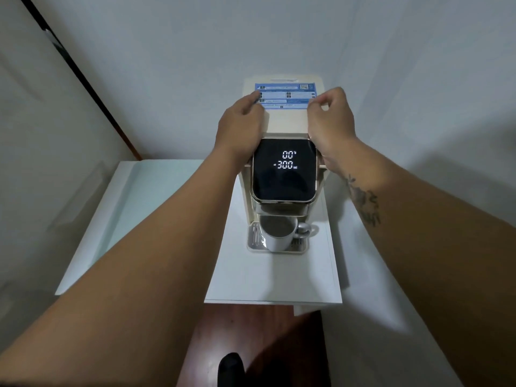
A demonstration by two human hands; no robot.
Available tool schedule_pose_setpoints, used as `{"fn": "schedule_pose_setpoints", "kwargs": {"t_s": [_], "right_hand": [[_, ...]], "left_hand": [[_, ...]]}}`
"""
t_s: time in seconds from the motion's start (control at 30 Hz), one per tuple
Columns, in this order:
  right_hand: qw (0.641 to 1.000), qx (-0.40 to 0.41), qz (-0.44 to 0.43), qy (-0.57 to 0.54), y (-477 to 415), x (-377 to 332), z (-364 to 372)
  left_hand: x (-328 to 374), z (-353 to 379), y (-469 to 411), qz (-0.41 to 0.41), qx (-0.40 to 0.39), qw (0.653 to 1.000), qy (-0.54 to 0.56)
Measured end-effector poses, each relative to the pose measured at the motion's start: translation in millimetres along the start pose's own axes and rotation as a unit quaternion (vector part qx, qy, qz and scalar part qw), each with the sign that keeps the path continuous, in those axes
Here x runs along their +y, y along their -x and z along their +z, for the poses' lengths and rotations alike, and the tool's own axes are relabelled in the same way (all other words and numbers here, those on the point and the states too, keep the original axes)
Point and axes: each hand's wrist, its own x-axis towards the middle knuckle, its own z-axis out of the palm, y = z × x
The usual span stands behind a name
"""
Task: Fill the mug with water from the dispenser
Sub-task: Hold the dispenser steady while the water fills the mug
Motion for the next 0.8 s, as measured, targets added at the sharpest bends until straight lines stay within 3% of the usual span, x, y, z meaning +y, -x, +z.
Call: {"fn": "schedule_pose_setpoints", "kwargs": {"t_s": [0.8], "right_hand": [[1.000,0.004,-0.006,-0.005,0.6,0.1,0.7]], "left_hand": [[-2.5,1.6,-4.2,0.013,0.008,1.000,-0.021]]}}
